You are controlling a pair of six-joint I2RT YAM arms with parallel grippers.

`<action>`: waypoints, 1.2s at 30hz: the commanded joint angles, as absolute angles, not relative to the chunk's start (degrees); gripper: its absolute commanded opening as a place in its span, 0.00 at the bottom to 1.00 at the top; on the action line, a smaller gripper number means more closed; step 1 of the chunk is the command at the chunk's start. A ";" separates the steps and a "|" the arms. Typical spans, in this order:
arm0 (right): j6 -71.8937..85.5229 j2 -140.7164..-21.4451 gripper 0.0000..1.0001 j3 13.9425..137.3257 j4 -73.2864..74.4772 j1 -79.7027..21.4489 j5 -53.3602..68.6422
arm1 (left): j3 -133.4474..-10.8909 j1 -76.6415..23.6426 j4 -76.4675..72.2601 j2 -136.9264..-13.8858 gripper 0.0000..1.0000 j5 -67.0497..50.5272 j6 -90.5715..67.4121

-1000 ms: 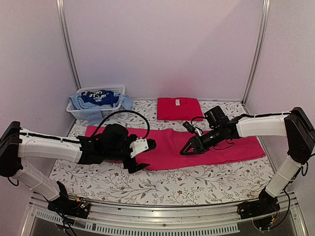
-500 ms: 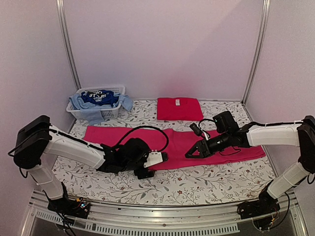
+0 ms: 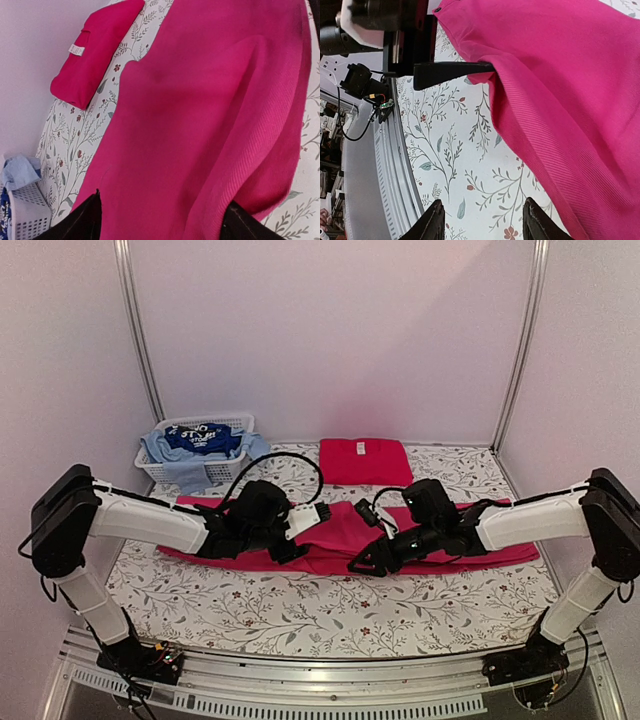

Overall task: Fold and stack the mixed laundry pile
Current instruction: Smooth out the rectangle-folded trousers at the center of the board.

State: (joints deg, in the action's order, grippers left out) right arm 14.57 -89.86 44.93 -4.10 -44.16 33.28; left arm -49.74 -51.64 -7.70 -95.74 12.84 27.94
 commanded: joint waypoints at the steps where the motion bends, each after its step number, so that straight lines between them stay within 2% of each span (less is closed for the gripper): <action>1: 10.69 -96.77 0.52 51.15 -8.58 -49.28 27.73 | -52.54 -48.59 -7.90 -98.41 0.78 9.55 26.27; 12: 3.74 -106.66 0.56 57.10 -15.91 -53.16 22.93 | -57.43 -41.23 -5.71 -102.37 0.76 -3.50 20.76; 23: -0.72 -115.30 0.55 63.13 -16.32 -53.72 20.36 | -57.57 -38.91 -5.80 -104.19 0.75 -5.30 19.17; 36: -3.75 -122.50 0.44 69.77 -13.47 -54.66 26.13 | -58.71 -32.75 -1.84 -97.67 0.81 -7.24 12.14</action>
State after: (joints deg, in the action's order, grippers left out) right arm -1.98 -120.40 67.99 -14.46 -53.78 24.16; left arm -57.93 -36.73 -3.86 -102.78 -6.74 16.03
